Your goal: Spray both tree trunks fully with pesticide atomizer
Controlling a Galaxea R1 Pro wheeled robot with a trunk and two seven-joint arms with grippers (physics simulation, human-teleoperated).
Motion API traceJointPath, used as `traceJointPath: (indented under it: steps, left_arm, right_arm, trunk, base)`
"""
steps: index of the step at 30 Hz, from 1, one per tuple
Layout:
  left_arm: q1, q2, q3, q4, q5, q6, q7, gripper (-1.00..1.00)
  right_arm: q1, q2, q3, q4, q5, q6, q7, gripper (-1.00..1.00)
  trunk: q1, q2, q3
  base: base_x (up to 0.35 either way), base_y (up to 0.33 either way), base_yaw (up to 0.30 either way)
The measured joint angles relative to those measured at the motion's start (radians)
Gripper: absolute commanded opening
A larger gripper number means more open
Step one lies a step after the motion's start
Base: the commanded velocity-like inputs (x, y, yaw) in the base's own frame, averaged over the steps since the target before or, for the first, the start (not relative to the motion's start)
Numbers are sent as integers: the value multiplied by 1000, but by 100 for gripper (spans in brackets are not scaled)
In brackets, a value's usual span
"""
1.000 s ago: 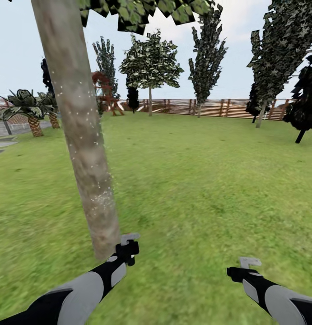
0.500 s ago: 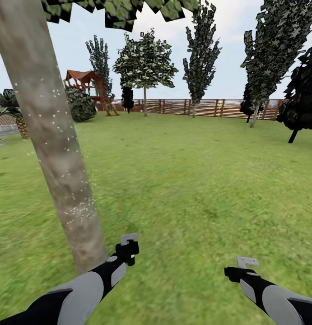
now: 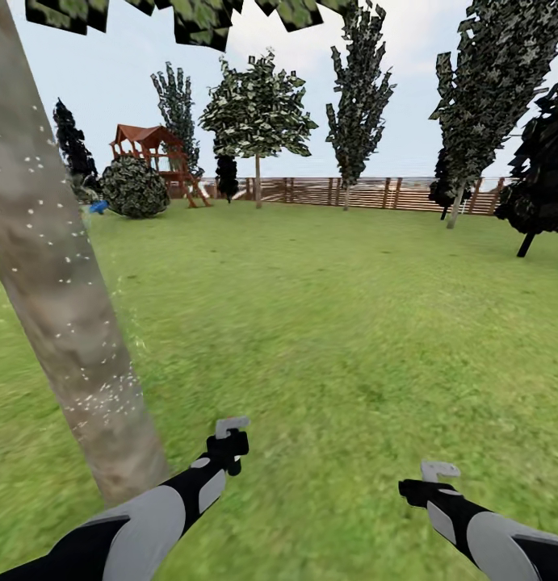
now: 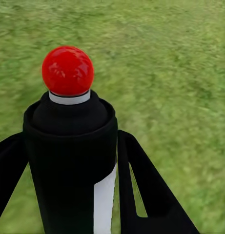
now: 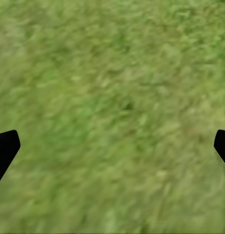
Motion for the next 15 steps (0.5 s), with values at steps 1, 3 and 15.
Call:
traceJointPath:
  steps: [1,3,15]
  left_arm:
    - [0,0,0,0,0,0,0,-100]
    - [0,0,0,0,0,0,0,-100]
    - [0,0,0,0,0,0,1,-100]
  right_arm:
    - [0,2,0,0,0,0,0,100]
    - [1,4,0,0,0,0,-1,100]
    - [9,5,0,0,0,-1,0,100]
  trunk:
    - [0,0,0]
    - [0,0,0]
    - [0,0,5]
  base:
    - [314,-195,0]
    - [317,-190,0]
    - [324,-176,0]
